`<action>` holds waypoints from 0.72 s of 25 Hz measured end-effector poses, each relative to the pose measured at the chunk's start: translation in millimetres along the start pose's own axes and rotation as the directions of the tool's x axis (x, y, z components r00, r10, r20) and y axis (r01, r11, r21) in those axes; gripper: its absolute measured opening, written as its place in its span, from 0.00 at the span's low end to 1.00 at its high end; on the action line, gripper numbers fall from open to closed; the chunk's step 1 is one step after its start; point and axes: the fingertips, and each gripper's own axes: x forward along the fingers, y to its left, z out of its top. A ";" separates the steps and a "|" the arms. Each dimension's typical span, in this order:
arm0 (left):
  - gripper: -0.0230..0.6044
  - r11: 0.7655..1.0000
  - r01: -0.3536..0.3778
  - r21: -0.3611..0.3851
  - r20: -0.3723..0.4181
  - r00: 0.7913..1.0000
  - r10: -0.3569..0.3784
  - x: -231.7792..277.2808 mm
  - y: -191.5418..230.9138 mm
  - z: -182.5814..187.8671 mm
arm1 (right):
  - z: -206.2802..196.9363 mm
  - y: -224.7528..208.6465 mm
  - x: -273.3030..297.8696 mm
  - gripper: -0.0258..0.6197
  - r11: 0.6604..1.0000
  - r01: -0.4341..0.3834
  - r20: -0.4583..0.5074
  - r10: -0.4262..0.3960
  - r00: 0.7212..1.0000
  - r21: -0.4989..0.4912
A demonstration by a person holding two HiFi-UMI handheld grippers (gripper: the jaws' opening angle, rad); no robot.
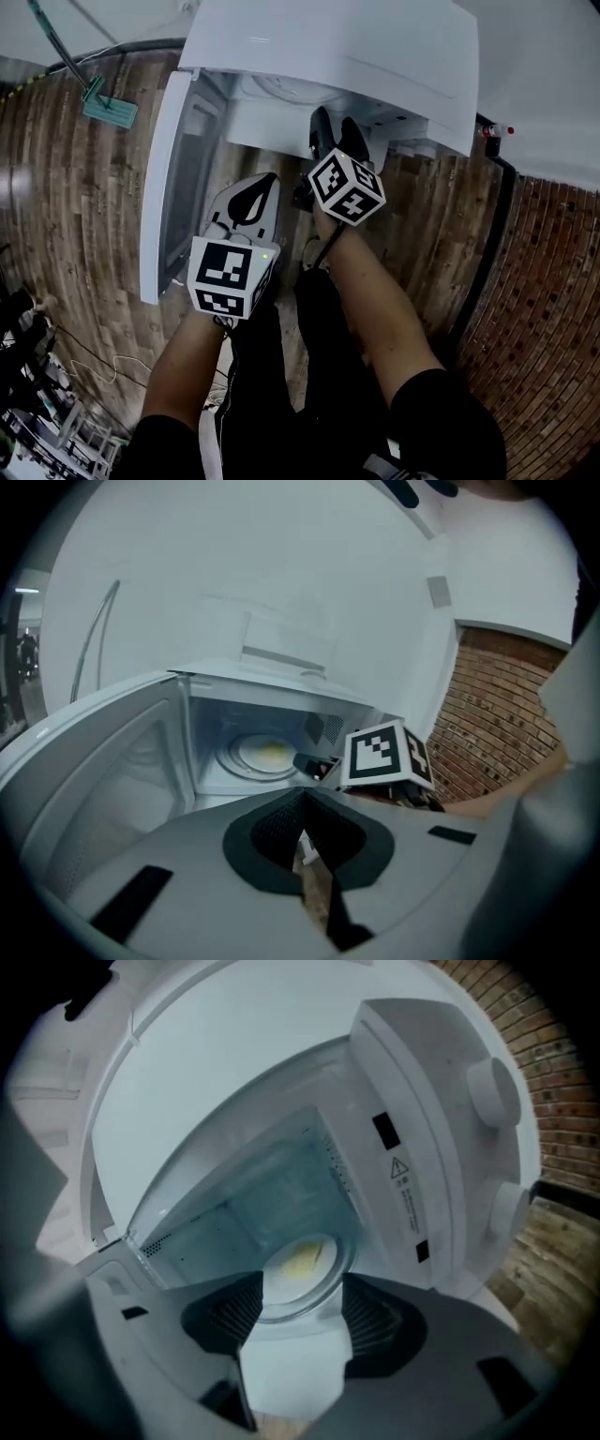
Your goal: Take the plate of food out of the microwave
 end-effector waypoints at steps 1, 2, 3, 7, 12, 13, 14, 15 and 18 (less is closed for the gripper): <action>0.04 1.000 0.005 0.005 0.001 1.000 -0.005 1.5 -0.6 0.5 | -0.3 0.5 7.1 0.44 1.000 0.011 0.009 -0.011 1.000 -0.001; 0.04 1.000 0.010 0.008 0.004 1.000 -0.010 2.4 -1.4 1.8 | -0.8 0.7 14.0 0.45 1.000 0.023 0.015 -0.022 1.000 -0.003; 0.04 1.000 0.013 0.009 0.007 1.000 -0.013 2.8 -2.2 3.5 | -1.5 0.1 20.7 0.46 0.999 0.037 0.017 -0.037 0.999 -0.006; 0.04 1.000 0.021 0.017 0.008 1.000 -0.021 2.7 -2.5 10.8 | -3.2 -8.8 45.1 0.48 0.992 0.119 0.013 -0.119 0.993 -0.029; 0.04 0.999 0.027 0.020 -0.012 1.000 -0.027 4.2 3.9 8.1 | -7.2 -14.2 70.6 0.50 0.986 0.163 -0.030 -0.164 0.986 -0.041; 0.04 0.999 0.027 0.021 -0.017 1.000 -0.027 4.6 4.7 6.7 | -8.8 -15.5 74.8 0.50 0.985 0.167 -0.041 -0.168 0.985 -0.041; 0.04 0.999 0.026 0.024 -0.020 0.999 -0.026 5.0 5.9 5.5 | -10.2 -16.9 78.5 0.50 0.985 0.170 -0.050 -0.172 0.984 -0.039; 0.04 0.999 0.027 0.025 -0.022 0.999 -0.026 5.7 7.2 4.5 | -11.0 -18.4 81.2 0.50 0.984 0.176 -0.055 -0.178 0.982 -0.038; 0.04 0.999 0.035 0.018 -0.033 0.999 -0.034 7.8 9.3 1.3 | -12.5 -19.8 82.4 0.50 0.977 0.197 -0.053 -0.202 0.978 -0.082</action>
